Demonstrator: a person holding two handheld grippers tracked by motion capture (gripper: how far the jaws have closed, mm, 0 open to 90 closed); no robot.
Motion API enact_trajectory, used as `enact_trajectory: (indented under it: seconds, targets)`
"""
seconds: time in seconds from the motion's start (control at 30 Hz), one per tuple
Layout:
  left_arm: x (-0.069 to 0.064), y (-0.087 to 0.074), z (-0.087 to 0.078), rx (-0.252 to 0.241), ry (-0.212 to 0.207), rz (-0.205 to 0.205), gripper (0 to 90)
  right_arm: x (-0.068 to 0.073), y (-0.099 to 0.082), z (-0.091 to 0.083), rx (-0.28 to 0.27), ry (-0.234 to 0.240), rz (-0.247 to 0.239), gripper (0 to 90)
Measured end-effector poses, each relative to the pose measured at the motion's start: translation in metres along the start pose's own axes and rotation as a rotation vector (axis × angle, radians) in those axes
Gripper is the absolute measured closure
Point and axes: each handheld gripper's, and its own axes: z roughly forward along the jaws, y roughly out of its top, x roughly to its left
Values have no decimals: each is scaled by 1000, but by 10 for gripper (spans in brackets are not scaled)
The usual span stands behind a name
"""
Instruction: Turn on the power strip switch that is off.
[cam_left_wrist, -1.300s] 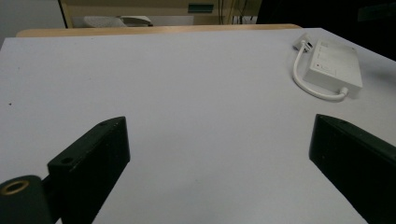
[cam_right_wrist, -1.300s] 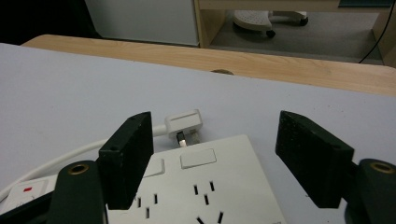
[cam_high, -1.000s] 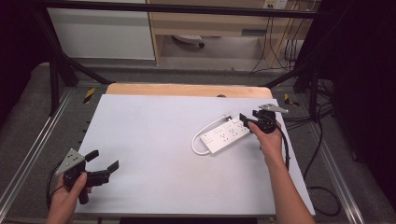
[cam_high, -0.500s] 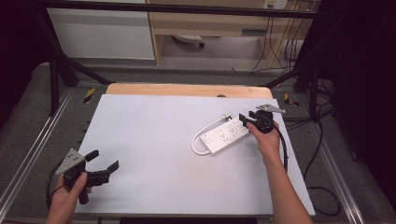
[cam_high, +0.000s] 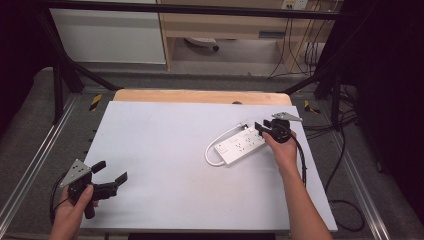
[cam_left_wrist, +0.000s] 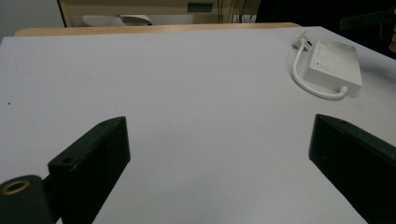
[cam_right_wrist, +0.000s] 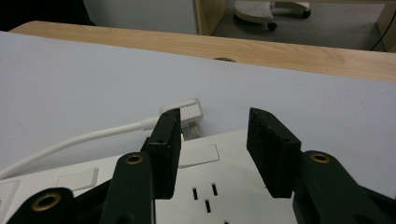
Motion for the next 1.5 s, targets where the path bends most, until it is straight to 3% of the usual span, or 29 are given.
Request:
enact_trajectory:
  seconds: [1.5]
  targets:
    - [0, 0, 0, 5, -4, 2, 54, 14, -8, 15, -21, 24, -23, 827]
